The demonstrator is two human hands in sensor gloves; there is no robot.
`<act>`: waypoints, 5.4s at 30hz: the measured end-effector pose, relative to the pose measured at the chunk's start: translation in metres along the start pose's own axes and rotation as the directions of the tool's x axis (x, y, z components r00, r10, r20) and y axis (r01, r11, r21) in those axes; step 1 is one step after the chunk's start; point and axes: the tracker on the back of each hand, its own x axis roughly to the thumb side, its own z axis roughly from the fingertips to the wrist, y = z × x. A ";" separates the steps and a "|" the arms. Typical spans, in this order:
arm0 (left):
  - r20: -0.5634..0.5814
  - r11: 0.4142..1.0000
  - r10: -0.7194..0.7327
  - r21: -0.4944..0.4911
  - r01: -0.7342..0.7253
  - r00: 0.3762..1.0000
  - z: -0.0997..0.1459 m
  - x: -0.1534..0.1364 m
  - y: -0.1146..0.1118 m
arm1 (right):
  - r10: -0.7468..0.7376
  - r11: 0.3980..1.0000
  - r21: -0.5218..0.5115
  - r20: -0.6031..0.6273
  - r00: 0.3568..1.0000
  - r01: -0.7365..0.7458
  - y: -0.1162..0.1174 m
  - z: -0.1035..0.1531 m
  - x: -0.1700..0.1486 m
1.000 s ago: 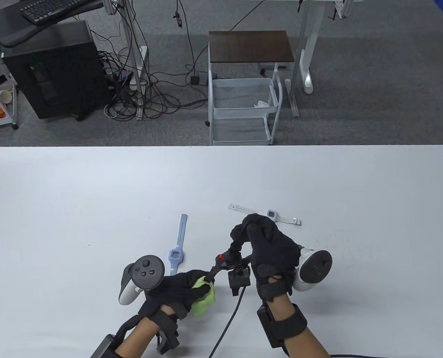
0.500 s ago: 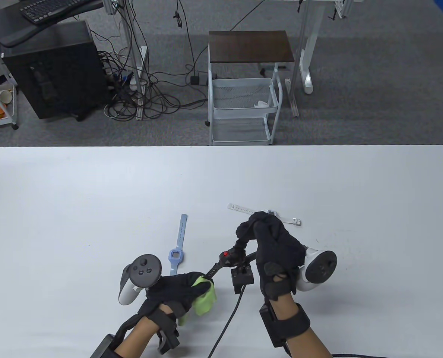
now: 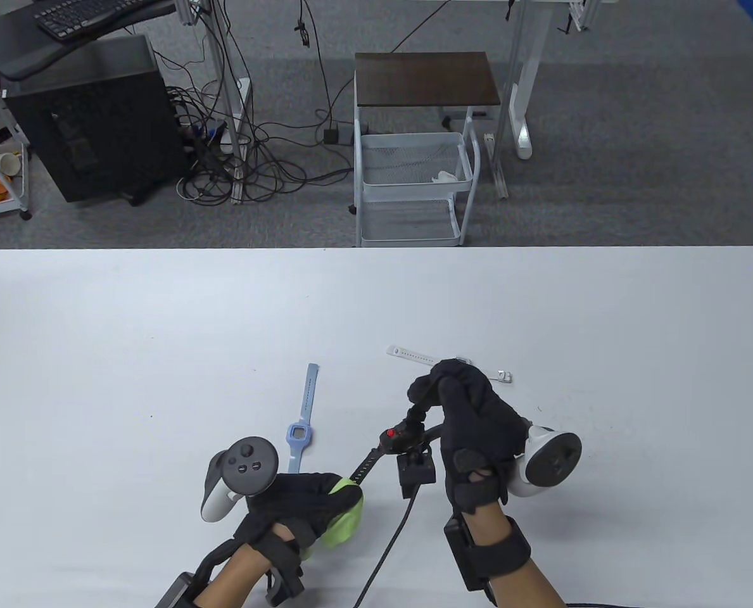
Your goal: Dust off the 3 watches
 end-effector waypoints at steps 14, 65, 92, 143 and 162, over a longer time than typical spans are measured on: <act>-0.035 0.995 -0.067 0.078 0.070 0.997 0.004 -0.001 0.005 | -0.001 0.999 -0.038 0.029 1.000 0.002 0.001 -0.001 0.006; -0.317 0.907 -0.404 -0.257 0.333 0.858 -0.015 -0.022 -0.012 | 0.157 0.984 0.091 -0.020 0.987 -0.155 0.007 0.001 -0.013; -0.353 0.868 -0.463 -0.365 0.336 0.813 -0.021 -0.036 -0.019 | 0.168 0.977 0.141 -0.052 0.984 -0.160 0.012 0.004 -0.019; -0.013 0.989 -0.111 0.097 0.111 0.994 -0.008 -0.013 0.004 | -0.012 0.979 0.201 -0.097 0.995 0.031 0.038 0.018 -0.001; -0.018 0.977 -0.167 0.133 0.168 0.986 -0.007 -0.013 0.006 | -0.045 0.981 0.181 -0.112 0.993 0.065 0.039 0.019 -0.001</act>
